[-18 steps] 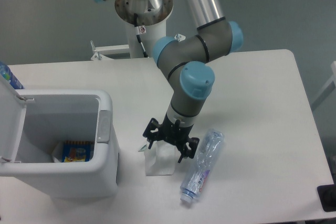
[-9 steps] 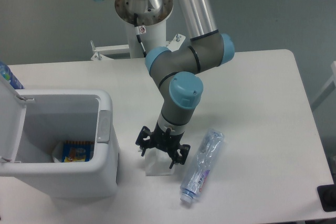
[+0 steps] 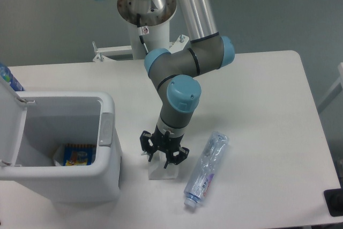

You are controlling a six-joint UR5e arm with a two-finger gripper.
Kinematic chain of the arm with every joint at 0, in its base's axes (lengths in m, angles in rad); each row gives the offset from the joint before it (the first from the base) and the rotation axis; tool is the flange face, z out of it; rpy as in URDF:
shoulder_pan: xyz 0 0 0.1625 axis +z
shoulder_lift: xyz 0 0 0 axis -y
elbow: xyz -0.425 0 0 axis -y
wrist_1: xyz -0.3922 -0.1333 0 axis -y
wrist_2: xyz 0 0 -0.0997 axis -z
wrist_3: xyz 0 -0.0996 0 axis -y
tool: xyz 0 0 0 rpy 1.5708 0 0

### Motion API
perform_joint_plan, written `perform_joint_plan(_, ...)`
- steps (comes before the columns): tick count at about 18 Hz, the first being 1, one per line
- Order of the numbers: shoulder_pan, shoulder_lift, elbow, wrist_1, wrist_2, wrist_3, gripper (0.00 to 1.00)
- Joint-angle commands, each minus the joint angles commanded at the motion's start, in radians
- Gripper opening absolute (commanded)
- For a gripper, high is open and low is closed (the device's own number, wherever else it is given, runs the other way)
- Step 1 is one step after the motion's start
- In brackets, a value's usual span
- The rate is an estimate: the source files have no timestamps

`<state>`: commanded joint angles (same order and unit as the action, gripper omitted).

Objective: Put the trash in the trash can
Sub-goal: 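Lower the gripper onto the white paper and close on it, then lift the white paper and carry it over the trash bin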

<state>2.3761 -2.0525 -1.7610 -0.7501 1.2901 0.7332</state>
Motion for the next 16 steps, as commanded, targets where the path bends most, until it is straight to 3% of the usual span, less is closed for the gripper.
perform_joint_plan(6,0.0,0.014,0.0,-0.009,0.0,0.002,0.0)
perform_joint_plan(9,0.012,0.049,0.0,-0.017,-0.014,0.012,0.0)
perform_joint_plan(16,0.113,0.164,0.012,-0.017,-0.261,0.0,0.0)
